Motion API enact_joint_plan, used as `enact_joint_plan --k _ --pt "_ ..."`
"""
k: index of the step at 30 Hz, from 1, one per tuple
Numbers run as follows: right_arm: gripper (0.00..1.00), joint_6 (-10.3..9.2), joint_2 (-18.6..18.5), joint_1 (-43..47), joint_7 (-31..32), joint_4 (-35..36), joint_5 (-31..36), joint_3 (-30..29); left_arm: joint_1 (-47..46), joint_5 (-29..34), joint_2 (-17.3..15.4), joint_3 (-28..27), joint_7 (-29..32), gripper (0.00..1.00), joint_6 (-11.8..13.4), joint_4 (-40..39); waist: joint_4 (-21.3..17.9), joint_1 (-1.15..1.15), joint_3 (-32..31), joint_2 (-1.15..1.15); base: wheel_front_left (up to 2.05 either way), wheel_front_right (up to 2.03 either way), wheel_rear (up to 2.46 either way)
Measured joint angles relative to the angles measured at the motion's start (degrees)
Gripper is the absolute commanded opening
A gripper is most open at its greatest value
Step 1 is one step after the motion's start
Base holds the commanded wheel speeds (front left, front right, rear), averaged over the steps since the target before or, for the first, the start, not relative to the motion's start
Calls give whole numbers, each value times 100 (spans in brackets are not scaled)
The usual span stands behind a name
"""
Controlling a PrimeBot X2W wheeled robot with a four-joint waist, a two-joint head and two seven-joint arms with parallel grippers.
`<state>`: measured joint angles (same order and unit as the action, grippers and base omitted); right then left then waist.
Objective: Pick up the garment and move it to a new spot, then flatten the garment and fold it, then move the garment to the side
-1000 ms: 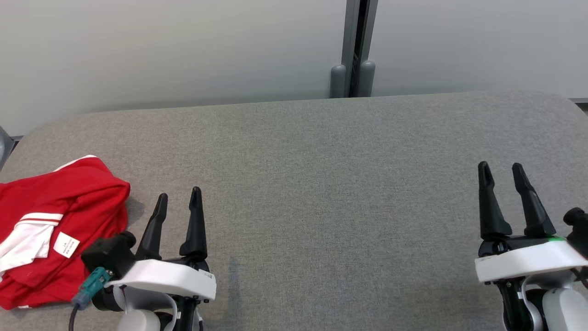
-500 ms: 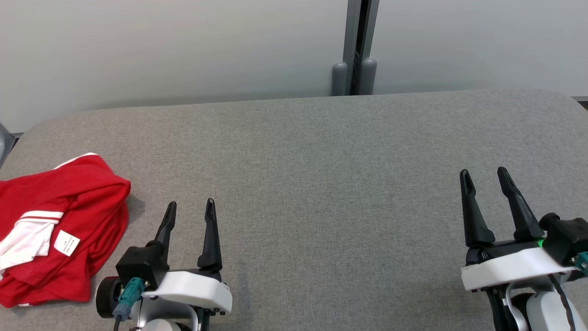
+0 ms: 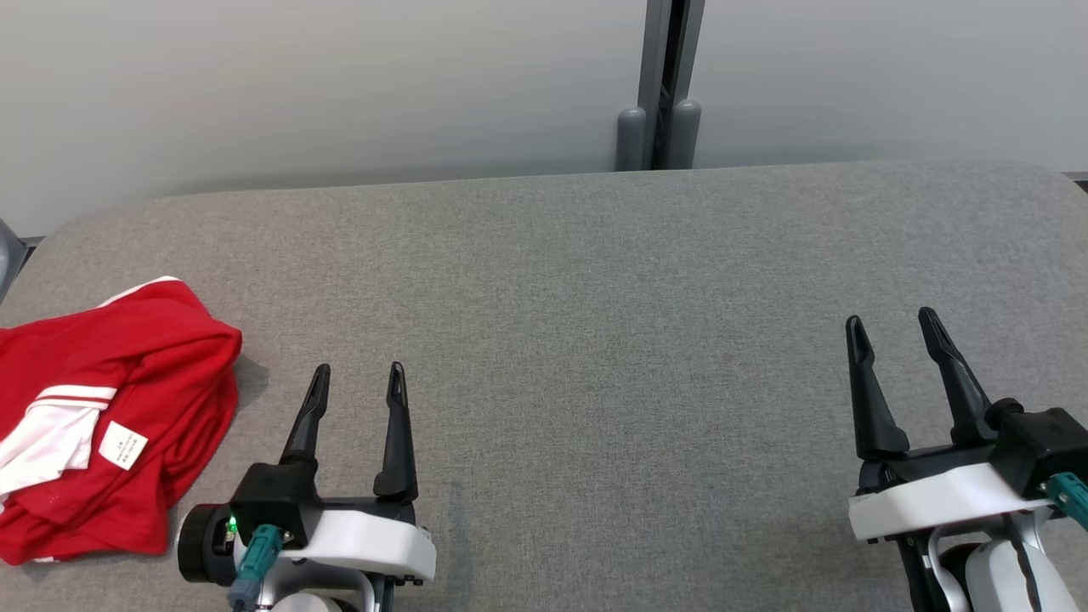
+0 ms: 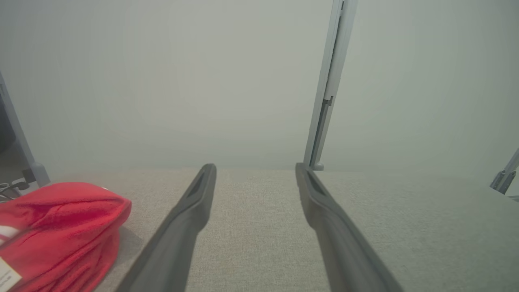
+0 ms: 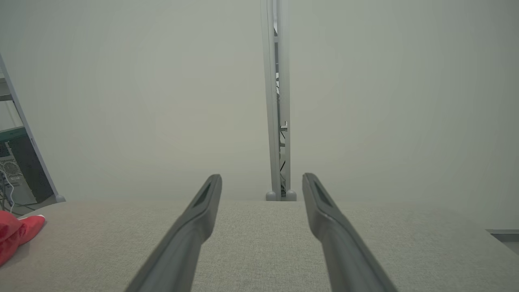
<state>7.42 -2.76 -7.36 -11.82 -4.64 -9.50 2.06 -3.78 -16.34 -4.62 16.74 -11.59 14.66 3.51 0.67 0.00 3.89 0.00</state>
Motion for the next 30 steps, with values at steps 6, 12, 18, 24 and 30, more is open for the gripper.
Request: enact_joint_plan --k 6,12,18,24,30 --pt "100 0 14 11 -67 -53 166 -97 76 285 60 -44 -66 100 -57 -69 2 0 8 0 0 0 0" --pt "100 1 16 37 -133 -148 316 -73 125 533 141 -98 -140 100 -136 -120 -2 0 26 0 0 0 0" --pt "100 1 16 35 -185 -171 546 1 185 790 164 -119 -207 100 -183 -157 1 0 59 0 0 0 0" --pt "100 2 15 25 -236 -193 736 42 208 975 175 -123 -261 100 -207 -186 10 0 81 0 0 0 0" --pt "100 3 12 24 -297 -224 976 91 241 1088 179 -102 -334 100 -250 -210 17 0 87 0 0 0 0"
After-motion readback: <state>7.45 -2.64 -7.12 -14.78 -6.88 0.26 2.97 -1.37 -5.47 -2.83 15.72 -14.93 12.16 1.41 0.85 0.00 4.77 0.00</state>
